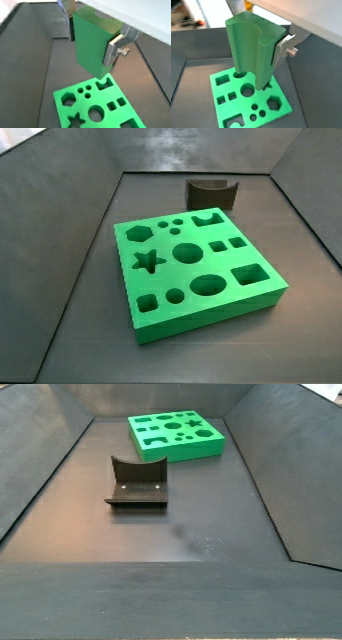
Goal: Pick up the arch object. Move up. Rotate the arch object. Move to above the board. Insert the arch object.
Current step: Move to above the board.
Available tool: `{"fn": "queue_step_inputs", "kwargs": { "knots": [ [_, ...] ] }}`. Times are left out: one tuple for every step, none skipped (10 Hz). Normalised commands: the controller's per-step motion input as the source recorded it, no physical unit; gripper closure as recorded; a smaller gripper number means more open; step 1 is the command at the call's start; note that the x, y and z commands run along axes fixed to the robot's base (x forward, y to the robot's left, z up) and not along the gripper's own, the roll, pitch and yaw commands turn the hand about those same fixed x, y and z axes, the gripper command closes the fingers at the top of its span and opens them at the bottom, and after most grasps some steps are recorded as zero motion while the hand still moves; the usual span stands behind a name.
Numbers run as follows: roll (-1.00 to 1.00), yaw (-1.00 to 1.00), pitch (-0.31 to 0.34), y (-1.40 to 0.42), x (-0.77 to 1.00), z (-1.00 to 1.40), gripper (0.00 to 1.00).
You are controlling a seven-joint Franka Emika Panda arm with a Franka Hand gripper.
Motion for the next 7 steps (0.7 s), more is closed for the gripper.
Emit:
{"fn": "queue_step_inputs", "kwargs": {
  "knots": [
    [-0.01,1.00,0.097,-0.12,0.09,0.05,1.00],
    [0.00,1.00,0.103,-0.08,0.07,0.04,1.00],
    [0.00,1.00,0.113,-0.06,0.07,0.03,1.00],
    [0.00,1.00,0.126,-0.05,0.07,0.03,1.00],
    [0.00,1.00,0.148,-0.04,0.07,0.02,1.00],
    [0.00,1.00,0.160,-0.04,0.07,0.02,1.00],
    [0.01,1.00,0.193,-0.03,0.07,0.02,1.00]
  ]
}}
